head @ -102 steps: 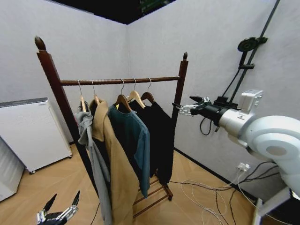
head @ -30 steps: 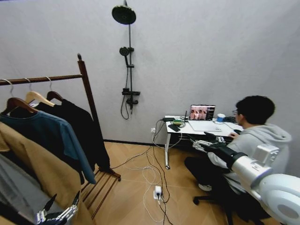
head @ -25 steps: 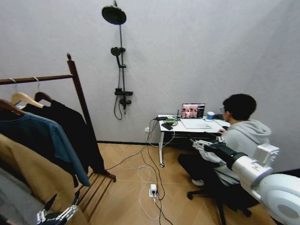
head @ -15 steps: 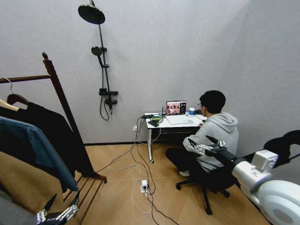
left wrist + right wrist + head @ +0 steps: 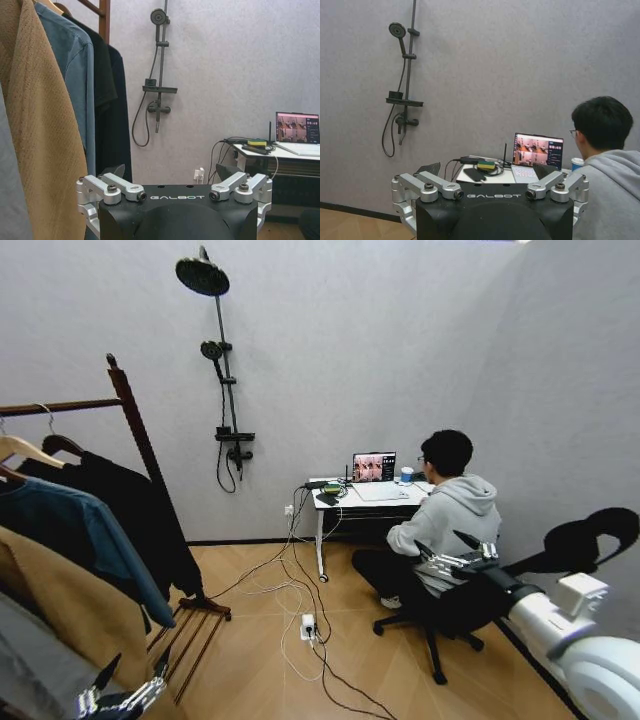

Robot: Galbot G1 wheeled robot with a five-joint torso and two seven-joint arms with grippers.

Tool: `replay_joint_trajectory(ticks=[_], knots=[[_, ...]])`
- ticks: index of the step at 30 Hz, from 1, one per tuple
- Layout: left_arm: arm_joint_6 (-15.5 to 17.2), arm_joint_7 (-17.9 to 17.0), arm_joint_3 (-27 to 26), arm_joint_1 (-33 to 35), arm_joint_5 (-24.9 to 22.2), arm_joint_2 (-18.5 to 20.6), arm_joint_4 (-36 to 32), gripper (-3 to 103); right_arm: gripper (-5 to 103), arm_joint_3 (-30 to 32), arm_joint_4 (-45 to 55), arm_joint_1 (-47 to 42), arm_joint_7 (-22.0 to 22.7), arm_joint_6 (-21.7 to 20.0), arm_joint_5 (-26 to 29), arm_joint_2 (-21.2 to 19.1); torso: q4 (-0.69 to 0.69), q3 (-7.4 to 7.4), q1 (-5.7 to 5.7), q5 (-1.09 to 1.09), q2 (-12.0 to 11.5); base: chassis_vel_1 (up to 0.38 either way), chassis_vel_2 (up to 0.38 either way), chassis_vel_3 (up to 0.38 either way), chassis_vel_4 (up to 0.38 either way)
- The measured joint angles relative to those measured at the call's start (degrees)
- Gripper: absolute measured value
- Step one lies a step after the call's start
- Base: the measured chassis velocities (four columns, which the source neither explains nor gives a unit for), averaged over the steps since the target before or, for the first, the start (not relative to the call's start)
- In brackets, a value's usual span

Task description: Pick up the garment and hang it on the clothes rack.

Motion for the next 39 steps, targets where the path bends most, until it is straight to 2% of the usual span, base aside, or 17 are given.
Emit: replay_joint_trajectory(ticks=[2,8,13,17,19,20,22,25,28,39], knots=[[0.00,0.00,0.00,0.00,0.00,0.00,0.00,100,100,0.27,-2.55,-0.55,-1.41,2.64,-2.57,0.67,0.00,0.00,0.00,-0.01,0.00,0.064,-0.080,-0.067,0.092],[0.00,0.00,0.00,0.00,0.00,0.00,0.00,100,100,0.28,-6.16,-0.80,-3.35,6.33,-6.18,1.86,0.01,0.00,0.00,0.00,0.00,0.068,-0.068,-0.070,0.081],[0.00,0.00,0.00,0.00,0.00,0.00,0.00,100,100,0.23,-9.10,-2.19,-4.48,11.07,-10.10,4.98,0.00,0.00,0.01,0.01,0.00,0.047,-0.048,-0.053,0.049],[0.00,0.00,0.00,0.00,0.00,0.00,0.00,100,100,0.04,-8.78,-2.72,-4.49,11.69,-10.13,7.01,0.01,0.00,0.01,-0.04,0.00,0.042,-0.048,-0.043,0.046],[0.00,-0.01,0.00,0.00,0.00,0.00,0.00,100,100,-1.49,-7.69,-3.09,-4.49,13.38,-11.27,10.55,0.02,0.00,0.01,-0.03,0.00,0.000,0.000,0.000,0.000],[0.00,-0.01,0.00,0.00,0.00,0.00,0.00,100,100,-1.49,-7.69,-3.09,-4.49,13.38,-11.27,10.55,0.02,0.00,0.01,-0.03,0.00,0.000,0.000,0.000,0.000],[0.00,0.01,0.00,0.00,0.00,0.00,0.00,100,100,-3.53,-6.32,-3.81,-4.48,14.18,-12.92,15.40,0.00,0.00,0.01,-0.01,0.00,0.053,-0.052,-0.060,0.059],[0.00,-0.01,0.00,0.00,0.00,0.00,0.00,100,100,-4.22,-5.90,-4.05,-4.55,14.66,-13.97,17.31,0.00,0.00,0.00,-0.01,0.00,0.056,-0.056,-0.064,0.046],[0.00,0.00,0.00,0.00,0.00,0.00,0.00,100,100,-6.25,-5.25,-4.42,-4.76,16.21,-17.91,22.19,0.00,0.00,0.01,-0.02,0.00,0.045,-0.053,-0.075,0.039],[0.00,0.00,0.00,0.00,0.00,0.00,0.00,100,100,-7.33,-4.56,-5.65,-4.90,17.28,-19.78,24.59,0.01,0.00,0.00,0.00,0.00,0.046,-0.061,-0.065,0.047]])
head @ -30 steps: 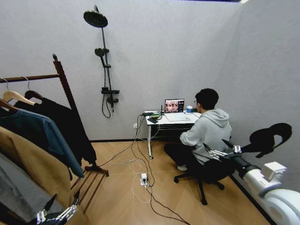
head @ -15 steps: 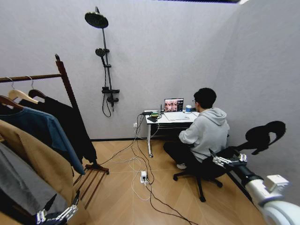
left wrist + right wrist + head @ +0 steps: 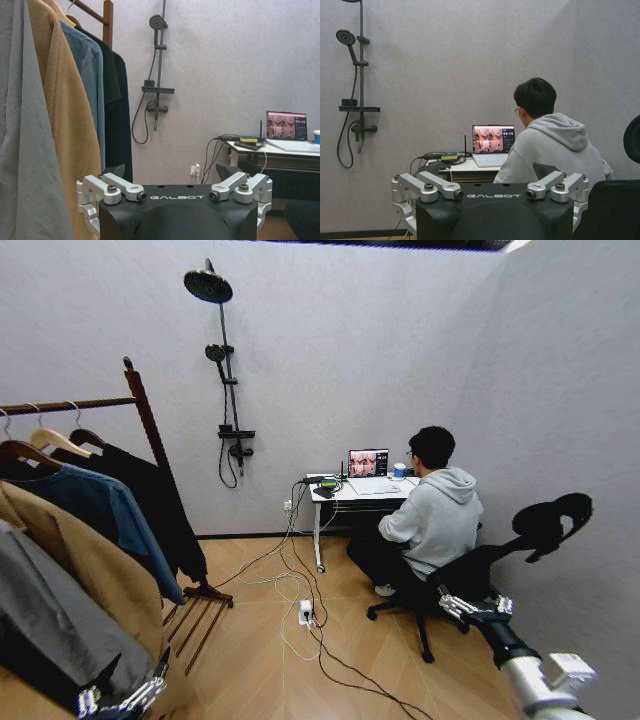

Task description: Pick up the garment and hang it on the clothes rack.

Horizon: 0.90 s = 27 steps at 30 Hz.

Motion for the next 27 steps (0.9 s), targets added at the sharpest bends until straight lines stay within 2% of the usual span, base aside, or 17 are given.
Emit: replay_joint_trajectory(ticks=[10,27], knots=[[0.00,0.01,0.00,0.00,0.00,0.00,0.00,100,100,-0.45,0.77,-0.70,-0.30,0.52,-0.69,0.70,-0.03,0.00,0.00,0.00,0.00,0.041,-0.109,-0.105,0.034],[0.00,0.02,0.00,0.00,0.00,0.00,0.00,100,100,-0.47,0.79,-1.44,-0.31,0.75,-0.53,0.54,0.00,0.01,0.01,0.01,-0.01,0.124,-0.124,-0.121,0.126]])
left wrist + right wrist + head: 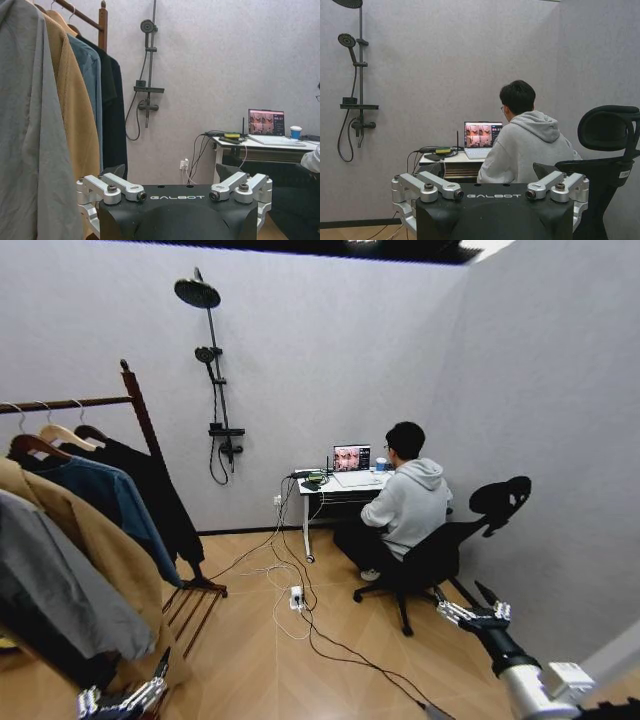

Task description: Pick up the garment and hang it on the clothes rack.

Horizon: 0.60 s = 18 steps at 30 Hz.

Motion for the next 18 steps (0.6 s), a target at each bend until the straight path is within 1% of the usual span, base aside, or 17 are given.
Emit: replay_joint_trajectory(ticks=[7,12,13,14,18], knots=[[0.00,0.00,0.00,0.00,0.00,0.00,0.00,100,100,-0.35,0.42,-0.28,0.00,0.00,-0.08,0.03,-0.01,-0.01,-0.01,-0.01,0.00,0.196,-0.148,-0.166,0.171],[0.00,-0.01,0.00,0.00,0.00,0.00,0.00,100,100,-0.52,0.97,-0.47,0.01,0.00,-0.09,0.10,0.02,0.00,-0.01,-0.01,0.01,0.191,-0.141,-0.144,0.187],[0.00,-0.01,0.00,0.00,0.00,0.00,0.00,100,100,-0.52,1.17,-0.58,0.02,-0.01,-0.07,0.15,0.00,0.00,0.00,0.00,0.00,0.165,-0.167,-0.166,0.172],[0.00,-0.01,0.00,0.00,0.00,0.00,0.00,100,100,-0.54,1.38,-0.65,0.02,-0.03,-0.08,0.21,0.00,-0.01,-0.01,-0.03,0.00,0.129,-0.167,-0.136,0.160],[0.00,-0.01,0.00,0.00,0.00,0.00,0.00,100,100,-0.67,1.59,-0.84,0.03,-0.06,-0.10,0.35,-0.02,-0.01,-0.01,-0.01,0.01,0.132,-0.156,-0.146,0.136]])
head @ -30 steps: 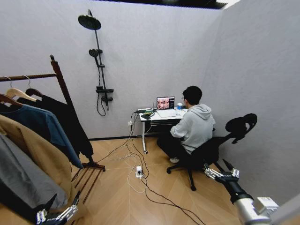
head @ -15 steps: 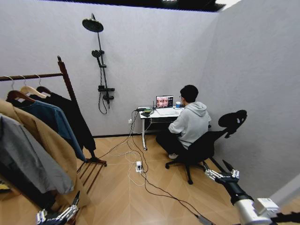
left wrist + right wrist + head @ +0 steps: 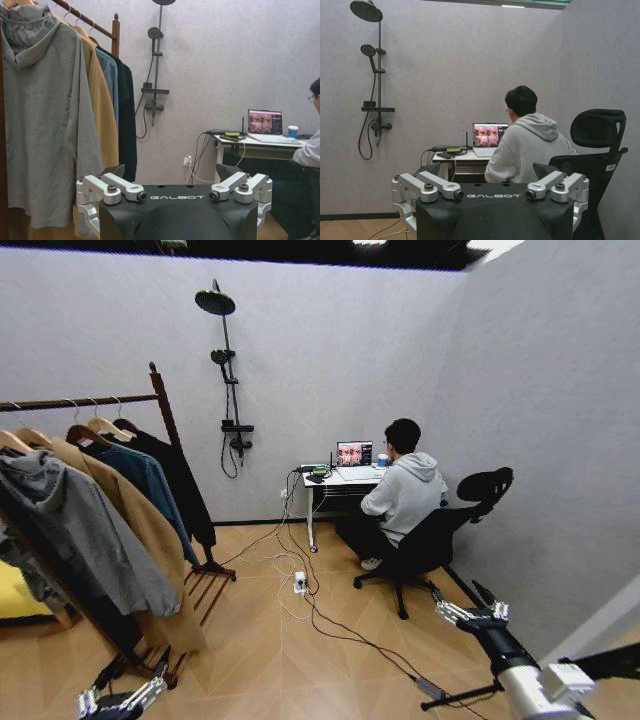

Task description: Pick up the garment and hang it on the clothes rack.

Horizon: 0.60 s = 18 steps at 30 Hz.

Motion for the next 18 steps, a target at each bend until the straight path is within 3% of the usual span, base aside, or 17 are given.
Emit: replay_joint_trajectory(ticks=[18], knots=[[0.00,0.01,0.00,0.00,0.00,0.00,0.00,100,100,-2.65,0.42,0.44,0.16,-0.37,-2.37,1.01,0.02,0.00,0.00,0.03,0.00,0.164,-0.164,-0.159,0.160]])
